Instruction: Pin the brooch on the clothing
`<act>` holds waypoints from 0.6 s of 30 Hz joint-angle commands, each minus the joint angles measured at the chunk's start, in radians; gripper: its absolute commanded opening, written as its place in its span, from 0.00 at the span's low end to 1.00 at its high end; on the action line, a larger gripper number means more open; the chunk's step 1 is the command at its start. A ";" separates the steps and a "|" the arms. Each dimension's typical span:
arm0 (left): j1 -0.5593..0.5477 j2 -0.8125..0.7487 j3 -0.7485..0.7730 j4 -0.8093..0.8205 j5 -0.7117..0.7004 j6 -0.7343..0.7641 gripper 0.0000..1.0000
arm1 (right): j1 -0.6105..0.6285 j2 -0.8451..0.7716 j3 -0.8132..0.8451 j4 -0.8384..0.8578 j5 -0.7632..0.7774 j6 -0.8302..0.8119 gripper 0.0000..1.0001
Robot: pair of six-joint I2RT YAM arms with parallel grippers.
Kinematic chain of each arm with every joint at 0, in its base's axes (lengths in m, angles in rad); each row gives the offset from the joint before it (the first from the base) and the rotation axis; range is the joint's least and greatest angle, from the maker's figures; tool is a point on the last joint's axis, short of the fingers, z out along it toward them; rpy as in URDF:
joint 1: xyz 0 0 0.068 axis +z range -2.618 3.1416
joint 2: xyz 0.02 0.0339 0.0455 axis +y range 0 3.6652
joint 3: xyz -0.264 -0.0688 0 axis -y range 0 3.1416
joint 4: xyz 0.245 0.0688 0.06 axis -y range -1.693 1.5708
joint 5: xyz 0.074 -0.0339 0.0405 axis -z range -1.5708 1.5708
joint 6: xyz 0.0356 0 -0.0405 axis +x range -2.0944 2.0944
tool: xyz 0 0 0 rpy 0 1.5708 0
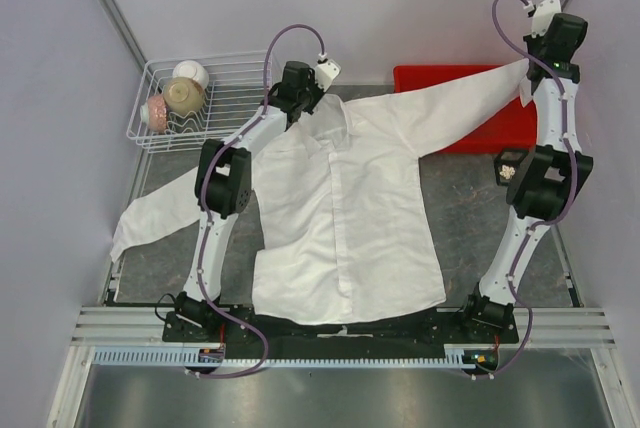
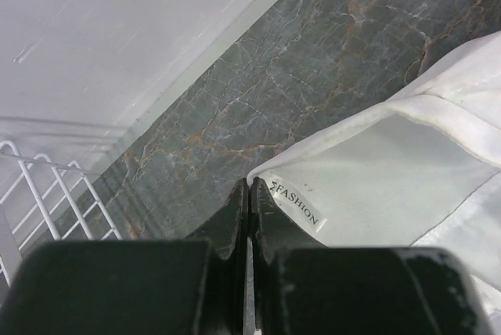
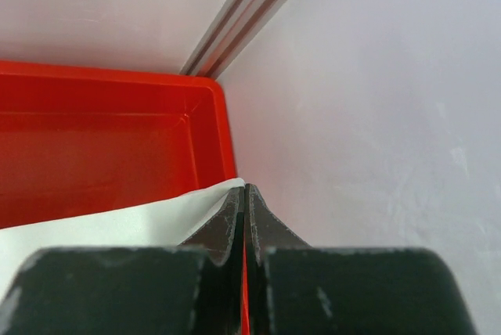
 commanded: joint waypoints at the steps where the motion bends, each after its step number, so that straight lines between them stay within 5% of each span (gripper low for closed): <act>1: 0.009 0.023 0.053 0.057 -0.037 -0.030 0.02 | 0.032 0.057 0.053 0.090 0.063 -0.041 0.00; 5: 0.011 0.034 0.052 0.056 -0.051 -0.014 0.02 | 0.056 0.103 0.024 0.088 0.082 -0.099 0.00; 10: 0.022 0.038 0.050 0.073 -0.098 -0.027 0.02 | 0.078 0.159 0.052 0.106 0.141 -0.110 0.54; 15: 0.032 0.029 0.038 0.074 -0.123 -0.020 0.02 | 0.070 0.145 0.115 0.093 0.145 -0.125 0.75; 18: 0.034 0.025 0.026 0.077 -0.120 -0.022 0.02 | 0.046 0.110 0.128 0.084 0.126 -0.118 0.77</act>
